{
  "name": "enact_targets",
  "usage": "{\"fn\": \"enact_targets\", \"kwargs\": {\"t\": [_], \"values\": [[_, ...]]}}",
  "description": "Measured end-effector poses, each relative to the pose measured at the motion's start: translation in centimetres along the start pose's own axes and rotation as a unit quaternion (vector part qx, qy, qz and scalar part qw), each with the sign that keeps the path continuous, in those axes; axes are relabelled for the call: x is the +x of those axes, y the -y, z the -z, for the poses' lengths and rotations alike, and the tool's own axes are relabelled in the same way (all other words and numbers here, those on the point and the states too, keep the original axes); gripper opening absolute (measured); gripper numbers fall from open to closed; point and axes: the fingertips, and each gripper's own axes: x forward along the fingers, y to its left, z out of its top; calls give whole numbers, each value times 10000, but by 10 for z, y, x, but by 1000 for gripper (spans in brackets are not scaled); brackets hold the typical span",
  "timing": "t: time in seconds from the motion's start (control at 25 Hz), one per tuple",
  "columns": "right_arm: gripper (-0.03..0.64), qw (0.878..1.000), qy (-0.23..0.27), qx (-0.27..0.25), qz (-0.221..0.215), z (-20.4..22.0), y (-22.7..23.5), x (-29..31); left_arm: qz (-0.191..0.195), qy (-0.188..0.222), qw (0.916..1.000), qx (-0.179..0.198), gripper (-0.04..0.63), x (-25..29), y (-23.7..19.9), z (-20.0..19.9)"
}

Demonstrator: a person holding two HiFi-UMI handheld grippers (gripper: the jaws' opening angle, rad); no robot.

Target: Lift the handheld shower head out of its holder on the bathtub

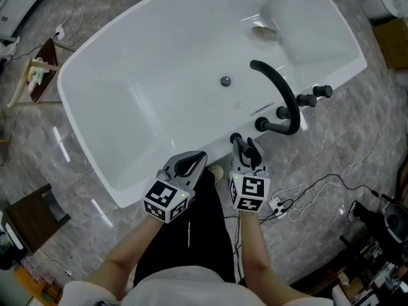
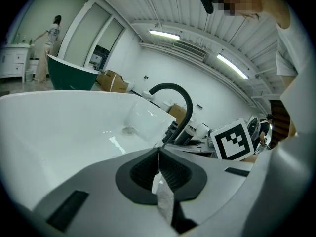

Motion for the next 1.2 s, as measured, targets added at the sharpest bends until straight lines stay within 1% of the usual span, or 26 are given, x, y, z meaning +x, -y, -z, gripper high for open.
{"fn": "enact_targets", "kwargs": {"t": [0.2, 0.48, 0.72, 0.84, 1.2], "values": [[144, 10000, -36, -61, 17, 1, -2, 0, -6, 10, 10000, 4, 12, 0, 1, -1], [144, 9999, -73, 44, 88, 2, -3, -4, 130, -54, 9999, 94, 12, -2, 13, 2], [143, 10000, 45, 27, 82, -5, -1, -13, 68, -42, 9998, 203, 12, -2, 14, -3], [143, 9999, 100, -6, 78, -8, -1, -19, 109, -58, 9994, 318, 12, -3, 18, -5], [143, 9996, 270, -33, 100, -24, -6, -38, 228, -21, 9986, 485, 12, -9, 31, -17]]}}
